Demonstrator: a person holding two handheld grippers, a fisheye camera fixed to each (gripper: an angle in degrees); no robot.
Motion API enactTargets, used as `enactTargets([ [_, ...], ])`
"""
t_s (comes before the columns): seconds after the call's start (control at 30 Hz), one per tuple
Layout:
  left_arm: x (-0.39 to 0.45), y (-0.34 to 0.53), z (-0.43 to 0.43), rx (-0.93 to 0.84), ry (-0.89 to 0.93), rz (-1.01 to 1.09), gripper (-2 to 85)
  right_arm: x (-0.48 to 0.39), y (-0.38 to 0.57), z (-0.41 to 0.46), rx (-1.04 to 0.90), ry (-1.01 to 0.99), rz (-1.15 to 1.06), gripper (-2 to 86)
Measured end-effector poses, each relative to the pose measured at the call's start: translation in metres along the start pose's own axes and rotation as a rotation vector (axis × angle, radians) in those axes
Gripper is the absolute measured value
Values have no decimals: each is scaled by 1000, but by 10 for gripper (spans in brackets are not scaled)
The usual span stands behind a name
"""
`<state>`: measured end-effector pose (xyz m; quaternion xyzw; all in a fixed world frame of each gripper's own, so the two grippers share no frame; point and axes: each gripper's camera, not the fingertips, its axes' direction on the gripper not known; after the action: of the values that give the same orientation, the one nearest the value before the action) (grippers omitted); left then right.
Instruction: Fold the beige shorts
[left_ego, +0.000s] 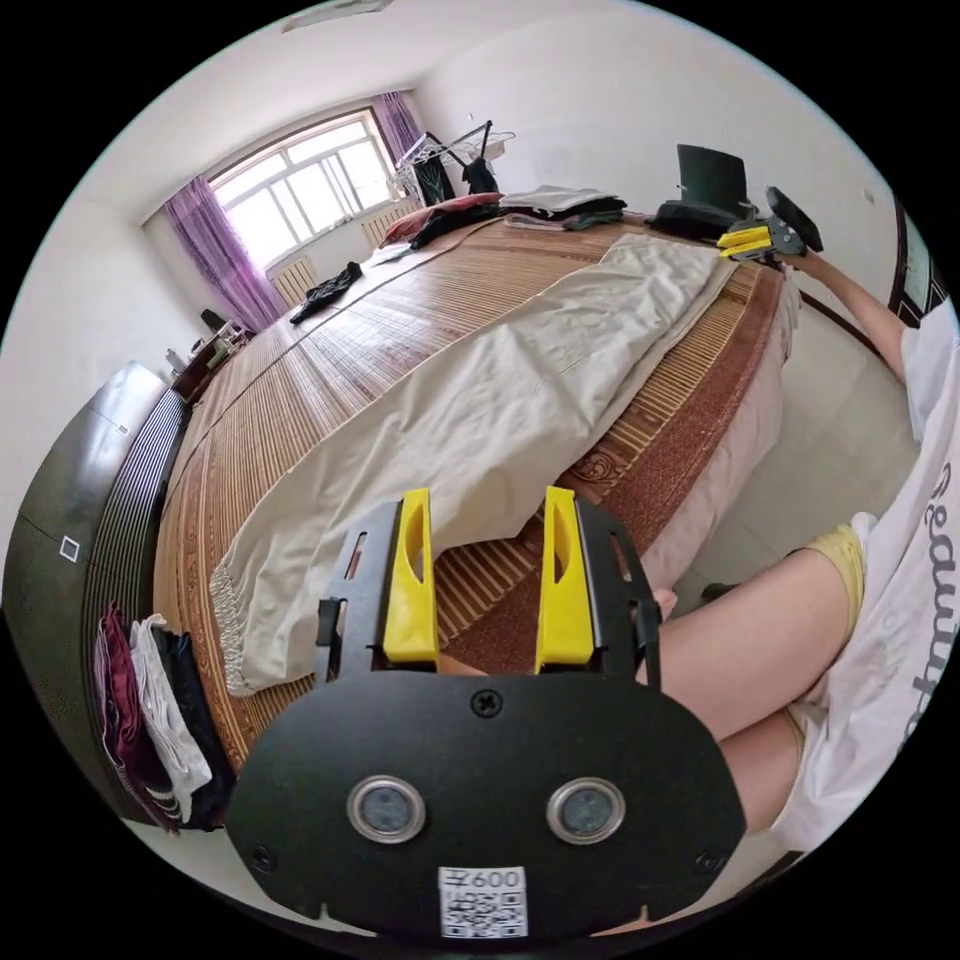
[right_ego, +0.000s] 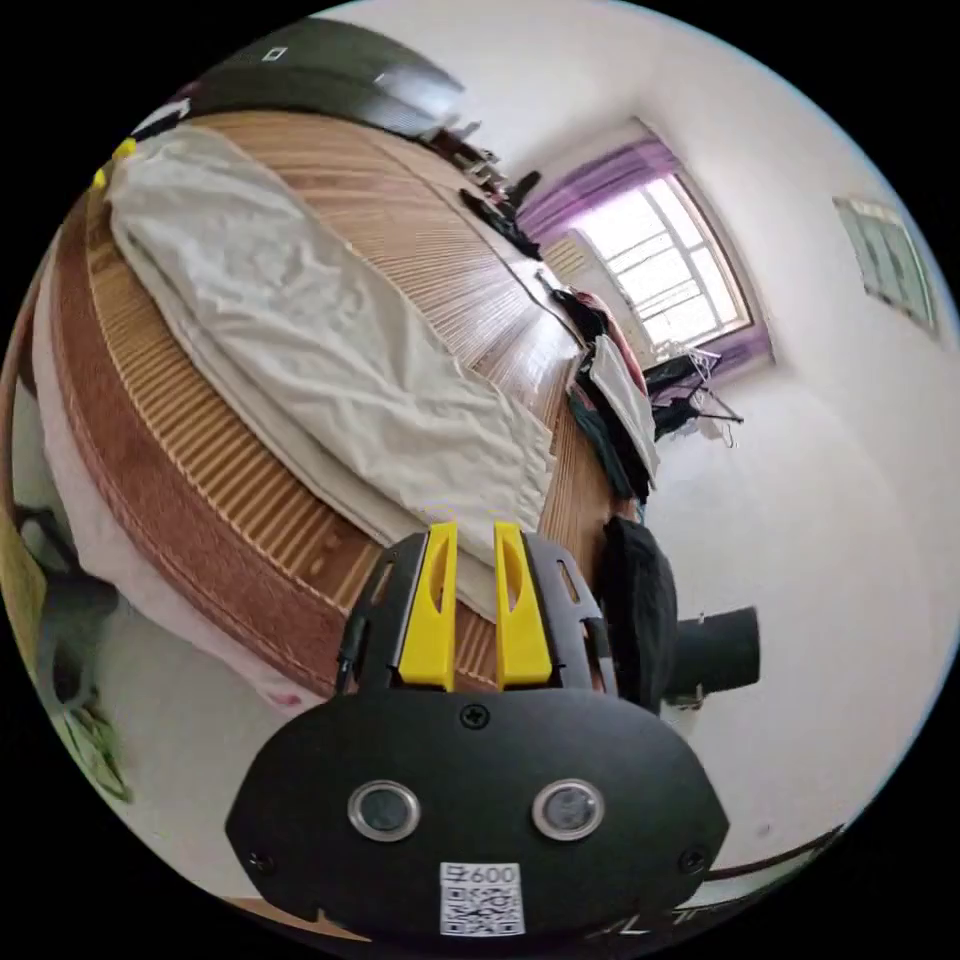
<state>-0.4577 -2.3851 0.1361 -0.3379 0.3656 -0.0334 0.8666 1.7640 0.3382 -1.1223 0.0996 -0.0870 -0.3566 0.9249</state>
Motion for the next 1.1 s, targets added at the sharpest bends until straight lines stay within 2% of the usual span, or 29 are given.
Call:
enactTargets([
  [0.07,24,18,12,-27,-26,65,156,-19,-5,16,-74,103,-189,34],
  [0.17,47,40,32,-70,-98,120,150,-47,-11,41,-129,151,-417,26],
  [0.33,66,79,62,-99,-141,110,115,-75,-17,82,-229,168,-512,-1],
  [0.43,81,108,81,-144,-153,161,58,-81,-14,83,-227,205,-465,-7],
  [0.53,92,137,76,-86,-217,162,31,-78,-7,69,-180,239,-377,-8],
  [0.77,82,196,62,-8,-167,94,21,-65,19,39,-123,249,-268,-8],
  [0.93,78,235,71,-38,-93,57,22,-64,36,33,-94,306,-182,-8],
  [1.1,67,268,70,7,-54,-36,23,-43,51,21,-56,267,-64,-8],
])
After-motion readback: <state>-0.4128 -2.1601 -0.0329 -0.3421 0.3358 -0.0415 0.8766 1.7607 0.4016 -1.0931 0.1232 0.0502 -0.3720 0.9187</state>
